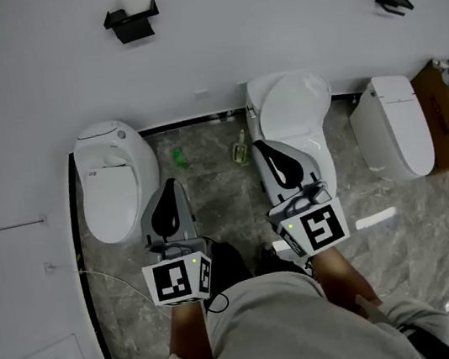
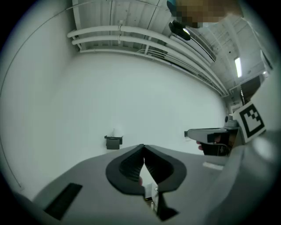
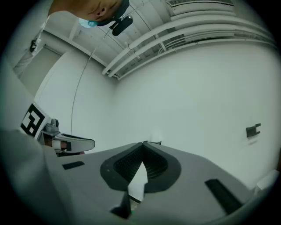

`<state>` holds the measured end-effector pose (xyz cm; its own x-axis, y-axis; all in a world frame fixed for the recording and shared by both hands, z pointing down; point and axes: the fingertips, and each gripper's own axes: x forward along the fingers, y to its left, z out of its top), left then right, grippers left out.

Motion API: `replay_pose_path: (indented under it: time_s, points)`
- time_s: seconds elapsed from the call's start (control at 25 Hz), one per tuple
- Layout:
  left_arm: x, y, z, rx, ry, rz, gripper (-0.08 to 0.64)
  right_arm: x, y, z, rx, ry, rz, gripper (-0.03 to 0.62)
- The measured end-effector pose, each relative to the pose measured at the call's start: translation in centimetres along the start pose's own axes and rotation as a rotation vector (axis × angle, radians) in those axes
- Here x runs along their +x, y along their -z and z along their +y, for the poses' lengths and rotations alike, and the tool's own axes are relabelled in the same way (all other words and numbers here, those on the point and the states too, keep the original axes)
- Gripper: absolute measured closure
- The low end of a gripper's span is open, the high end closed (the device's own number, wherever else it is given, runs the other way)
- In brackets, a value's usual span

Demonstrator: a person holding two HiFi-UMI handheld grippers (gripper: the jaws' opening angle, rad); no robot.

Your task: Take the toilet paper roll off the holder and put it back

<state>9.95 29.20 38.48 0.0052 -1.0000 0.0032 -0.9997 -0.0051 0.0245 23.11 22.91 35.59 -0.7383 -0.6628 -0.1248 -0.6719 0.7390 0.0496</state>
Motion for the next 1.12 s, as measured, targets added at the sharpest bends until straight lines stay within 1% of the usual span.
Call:
replay_pose_path:
  time_s: [0.2, 0.4, 0.52, 0.64, 0.8, 0.88, 1.0, 1.12]
  points:
    - [1.6, -0.2, 3.4, 0.003, 0.021, -0.005, 0.549, 3.6, 1.1, 1.5, -0.004, 0.02, 0.049, 0.589]
    - [3.7, 0.2, 8.1, 0.011, 0.064, 0.032, 0.549, 9.1, 2.1, 4.2, 0.042, -0.002, 0.041, 0.588]
    - [4.5, 0.2, 10.9, 0.006, 0.101, 0.044, 0.549, 12.4, 2.4, 5.8, 0.051, 0.022, 0.052, 0.588]
    - [5.6, 0.4, 13.3, -0.013, 0.128, 0.044, 0.549, 14.8, 3.1, 6.2, 0.034, 0.057, 0.055, 0.588]
    - [7.2, 1.7, 16.0, -0.063, 0.14, 0.059, 0.549, 17.2, 4.7, 7.3, 0.005, 0.053, 0.104, 0.588]
    - [8.0, 2.5, 16.5, -0.076, 0.151, 0.071, 0.549, 17.8, 5.3, 7.3, -0.006, 0.051, 0.118, 0.588]
    - [9.7, 3.4, 16.9, -0.09, 0.155, 0.087, 0.549, 19.0, 6.1, 6.2, -0.006, 0.062, 0.142, 0.588]
    - [11.6, 3.5, 17.5, -0.082, 0.152, 0.097, 0.549, 20.8, 7.0, 4.6, 0.007, 0.069, 0.152, 0.588]
